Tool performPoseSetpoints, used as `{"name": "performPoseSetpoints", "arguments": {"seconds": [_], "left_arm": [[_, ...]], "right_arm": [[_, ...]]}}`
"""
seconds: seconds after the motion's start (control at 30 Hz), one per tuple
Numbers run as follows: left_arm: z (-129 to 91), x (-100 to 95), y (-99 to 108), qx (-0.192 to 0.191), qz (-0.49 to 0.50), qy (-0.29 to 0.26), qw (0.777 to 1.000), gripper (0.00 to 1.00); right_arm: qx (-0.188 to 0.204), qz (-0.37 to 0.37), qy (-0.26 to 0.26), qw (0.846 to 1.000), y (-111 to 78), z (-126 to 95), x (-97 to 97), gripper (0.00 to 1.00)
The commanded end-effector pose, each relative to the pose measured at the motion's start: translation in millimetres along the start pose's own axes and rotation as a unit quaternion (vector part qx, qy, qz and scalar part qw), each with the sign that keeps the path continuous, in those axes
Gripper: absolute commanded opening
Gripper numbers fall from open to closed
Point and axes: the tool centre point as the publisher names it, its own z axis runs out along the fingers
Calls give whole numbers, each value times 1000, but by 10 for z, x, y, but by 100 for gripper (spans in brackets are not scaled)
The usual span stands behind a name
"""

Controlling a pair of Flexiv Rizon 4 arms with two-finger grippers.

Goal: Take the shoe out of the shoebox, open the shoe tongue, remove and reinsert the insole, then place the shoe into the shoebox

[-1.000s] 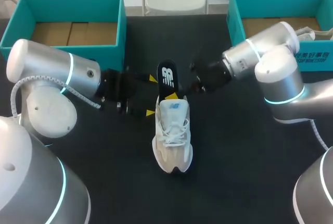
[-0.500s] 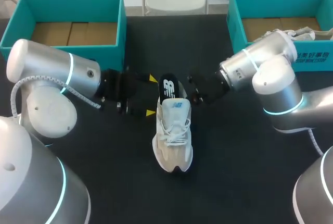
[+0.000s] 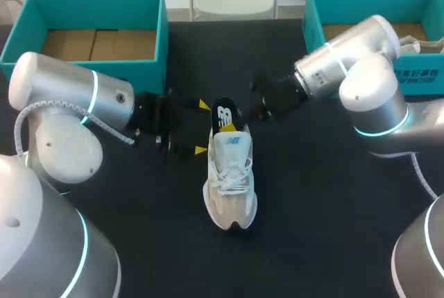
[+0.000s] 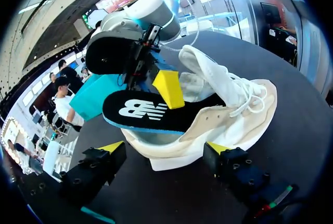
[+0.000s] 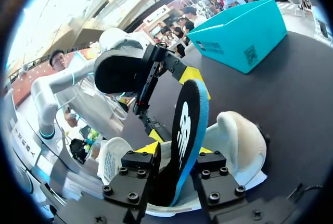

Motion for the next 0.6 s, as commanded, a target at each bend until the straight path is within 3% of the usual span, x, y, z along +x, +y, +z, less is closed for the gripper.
{"name": "performPoseSetpoints", "arguments": {"seconds": [0.03,0.07,0.27,0.47,0.6], "left_arm": [[2,1,-3,-1,0,0,1000,100],[2,1,-3,-1,0,0,1000,100],[2,1,-3,-1,0,0,1000,100],[2,1,-3,-1,0,0,1000,100],[2,1,-3,-1,0,0,1000,100]], "right_arm": [[24,12,14,1000,46,58,-134,8],[28,17,14,999,28,70,-136,0],[70,60,16,996,-199,171,-26,0],[82,102,21,991,-465,265,108,0],[76,107,19,991,-499,278,127,0]]}}
